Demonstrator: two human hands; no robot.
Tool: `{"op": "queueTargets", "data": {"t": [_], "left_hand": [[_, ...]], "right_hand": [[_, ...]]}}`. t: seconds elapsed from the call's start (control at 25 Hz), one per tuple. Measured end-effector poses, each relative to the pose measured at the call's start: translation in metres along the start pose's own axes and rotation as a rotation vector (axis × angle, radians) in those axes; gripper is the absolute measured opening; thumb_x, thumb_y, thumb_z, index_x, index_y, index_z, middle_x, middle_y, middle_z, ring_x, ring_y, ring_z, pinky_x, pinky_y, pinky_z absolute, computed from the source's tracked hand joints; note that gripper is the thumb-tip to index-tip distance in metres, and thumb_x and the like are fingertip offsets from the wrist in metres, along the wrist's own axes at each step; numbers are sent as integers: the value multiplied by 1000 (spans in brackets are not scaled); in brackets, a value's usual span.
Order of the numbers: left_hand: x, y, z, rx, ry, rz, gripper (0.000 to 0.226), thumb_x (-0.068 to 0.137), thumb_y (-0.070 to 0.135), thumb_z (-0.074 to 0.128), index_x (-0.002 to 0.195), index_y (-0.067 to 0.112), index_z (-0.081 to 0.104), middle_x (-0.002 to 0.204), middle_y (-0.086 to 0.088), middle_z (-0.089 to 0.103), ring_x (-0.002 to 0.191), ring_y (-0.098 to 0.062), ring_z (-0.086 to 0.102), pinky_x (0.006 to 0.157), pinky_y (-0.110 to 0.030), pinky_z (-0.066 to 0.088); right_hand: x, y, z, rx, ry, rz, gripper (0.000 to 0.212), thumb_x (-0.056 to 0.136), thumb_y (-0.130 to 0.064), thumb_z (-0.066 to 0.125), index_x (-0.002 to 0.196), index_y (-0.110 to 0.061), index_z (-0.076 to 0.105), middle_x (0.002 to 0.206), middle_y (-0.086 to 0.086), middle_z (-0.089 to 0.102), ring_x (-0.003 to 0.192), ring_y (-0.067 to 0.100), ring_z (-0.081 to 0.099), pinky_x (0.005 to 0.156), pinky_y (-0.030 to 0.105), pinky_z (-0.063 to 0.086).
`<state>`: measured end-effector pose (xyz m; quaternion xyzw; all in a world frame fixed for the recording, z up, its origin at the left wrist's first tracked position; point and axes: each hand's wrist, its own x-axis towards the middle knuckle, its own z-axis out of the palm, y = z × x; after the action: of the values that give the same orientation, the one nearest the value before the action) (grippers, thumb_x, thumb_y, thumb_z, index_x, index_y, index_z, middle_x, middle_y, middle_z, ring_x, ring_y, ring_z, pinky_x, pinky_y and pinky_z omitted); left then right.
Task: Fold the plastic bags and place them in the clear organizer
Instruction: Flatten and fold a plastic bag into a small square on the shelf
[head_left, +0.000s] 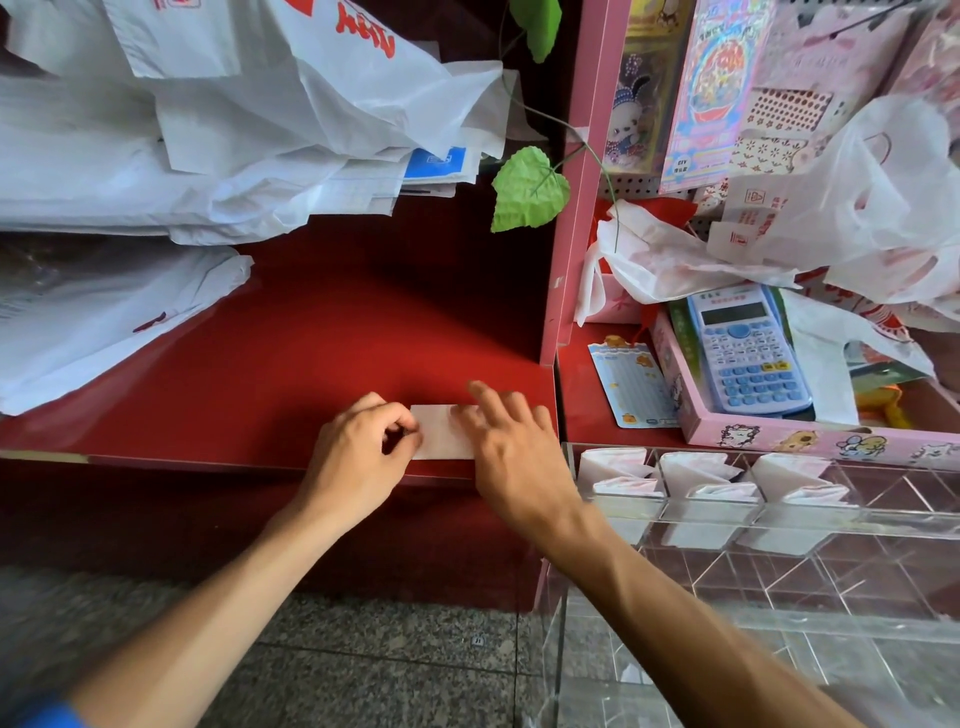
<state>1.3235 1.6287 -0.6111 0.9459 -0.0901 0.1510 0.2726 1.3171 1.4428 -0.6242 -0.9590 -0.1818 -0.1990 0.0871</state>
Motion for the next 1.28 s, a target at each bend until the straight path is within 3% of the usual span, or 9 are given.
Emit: {"op": "queueTargets", "data": {"t": [0.16, 0.32, 0.44, 0.6, 0.68, 0.8, 0.96, 1.08, 1.28], "left_hand": [[-2, -1, -3, 82, -265, 229, 55, 93, 18, 47, 147, 17, 45, 157, 6, 33, 145, -11, 29, 120, -32, 23], [-4, -5, -2, 175, -531, 311, 86, 94, 36, 58, 156, 29, -1, 158, 21, -11, 144, 10, -15, 114, -13, -12], [2, -9, -2, 169, -394, 356, 80, 87, 37, 71, 154, 23, 28, 160, 11, 22, 145, 4, 13, 116, -13, -1], [11, 11, -8, 57, -357, 403, 34, 86, 27, 73, 118, 38, 70, 117, 23, 67, 116, 3, 59, 117, -24, 28], [11, 30, -7, -28, -355, 338, 17, 90, 30, 68, 100, 43, 74, 84, 13, 74, 81, -7, 68, 86, -33, 54], [9, 66, -3, -232, -288, 278, 25, 87, 22, 69, 65, 33, 65, 50, 2, 48, 46, -13, 38, 47, -32, 30], [11, 114, 20, -376, -233, 216, 33, 78, 17, 76, 57, 15, 50, 50, 6, 38, 50, -6, 32, 49, -32, 24], [8, 144, 45, -470, -264, 201, 15, 73, 27, 79, 81, 15, 72, 68, 3, 69, 63, -9, 61, 63, -34, 49], [3, 169, 74, -279, -183, 365, 33, 81, 17, 77, 114, 16, 73, 111, 6, 73, 104, -8, 66, 96, -33, 51]], "right_hand": [[-7, -7, 0, 57, -356, -26, 73, 96, -52, 17, 153, -7, 30, 160, 11, 28, 150, 28, 20, 120, 50, 11], [-14, -7, -3, -81, -374, -97, 75, 98, -41, 47, 155, -4, 15, 162, 18, 16, 150, 33, 15, 122, 50, 7], [-18, -5, -4, -127, -156, -145, 53, 78, -22, 68, 128, -7, 60, 125, 15, 65, 112, 34, 62, 107, 53, 39], [-27, 6, -28, 83, -20, -130, 20, 80, -16, 55, 94, -23, 67, 81, -2, 69, 77, 28, 62, 81, 40, 41], [-32, 17, -45, 255, -28, 1, 13, 88, -21, 53, 91, -22, 66, 80, -1, 68, 80, 27, 61, 72, 39, 40], [-37, 46, -76, 502, 47, 196, 9, 88, -25, 62, 82, -19, 64, 67, -3, 62, 63, 17, 56, 57, 35, 43], [-49, 93, -123, 691, 47, 347, 2, 91, -18, 69, 89, -17, 68, 72, -4, 64, 57, 15, 59, 50, 24, 47], [-67, 131, -150, 721, 85, 481, 12, 93, -14, 66, 104, -17, 70, 86, 1, 69, 62, 9, 62, 51, 19, 51], [-103, 206, -190, 674, 285, 753, 16, 93, -9, 64, 103, -20, 71, 82, 1, 68, 66, 18, 61, 62, 38, 56]]}}
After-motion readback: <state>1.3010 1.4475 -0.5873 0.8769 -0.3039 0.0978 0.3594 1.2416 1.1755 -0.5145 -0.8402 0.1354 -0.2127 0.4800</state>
